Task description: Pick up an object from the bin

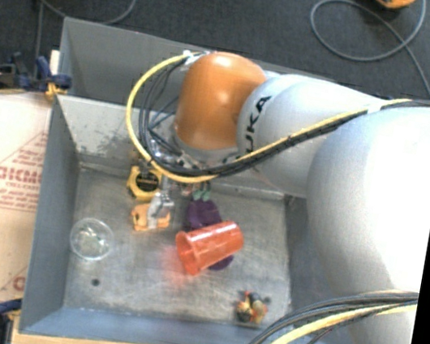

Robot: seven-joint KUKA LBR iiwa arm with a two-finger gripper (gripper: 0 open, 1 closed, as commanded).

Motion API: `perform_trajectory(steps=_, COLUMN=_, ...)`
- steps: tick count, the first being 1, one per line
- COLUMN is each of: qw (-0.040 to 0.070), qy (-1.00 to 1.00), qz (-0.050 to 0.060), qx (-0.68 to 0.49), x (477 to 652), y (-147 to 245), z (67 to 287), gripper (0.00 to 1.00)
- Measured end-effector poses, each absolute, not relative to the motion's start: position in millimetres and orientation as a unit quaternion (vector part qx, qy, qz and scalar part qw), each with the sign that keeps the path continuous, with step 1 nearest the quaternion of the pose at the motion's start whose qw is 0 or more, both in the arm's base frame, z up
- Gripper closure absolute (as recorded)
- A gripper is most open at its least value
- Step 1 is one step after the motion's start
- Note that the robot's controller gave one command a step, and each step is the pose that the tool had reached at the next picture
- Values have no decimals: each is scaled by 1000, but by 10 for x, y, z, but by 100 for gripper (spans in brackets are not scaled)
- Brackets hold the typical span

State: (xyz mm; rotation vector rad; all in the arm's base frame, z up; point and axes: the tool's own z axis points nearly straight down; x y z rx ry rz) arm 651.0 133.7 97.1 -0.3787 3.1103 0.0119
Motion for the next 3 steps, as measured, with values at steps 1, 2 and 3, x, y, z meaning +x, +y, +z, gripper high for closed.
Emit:
perform_trajectory(steps=1, qw=4, qy=993, qz=4, qx=-121, x=6467, y=1329, z=1013, gripper=100)
perform_trajectory(steps=2, qw=4, qy=993, qz=4, qx=-121, x=6468, y=1328, z=1013, gripper=100)
perform_trajectory(steps=3, qw=4, qy=993, qz=4, qx=-121, x=6468, y=1328, z=1013, gripper=100)
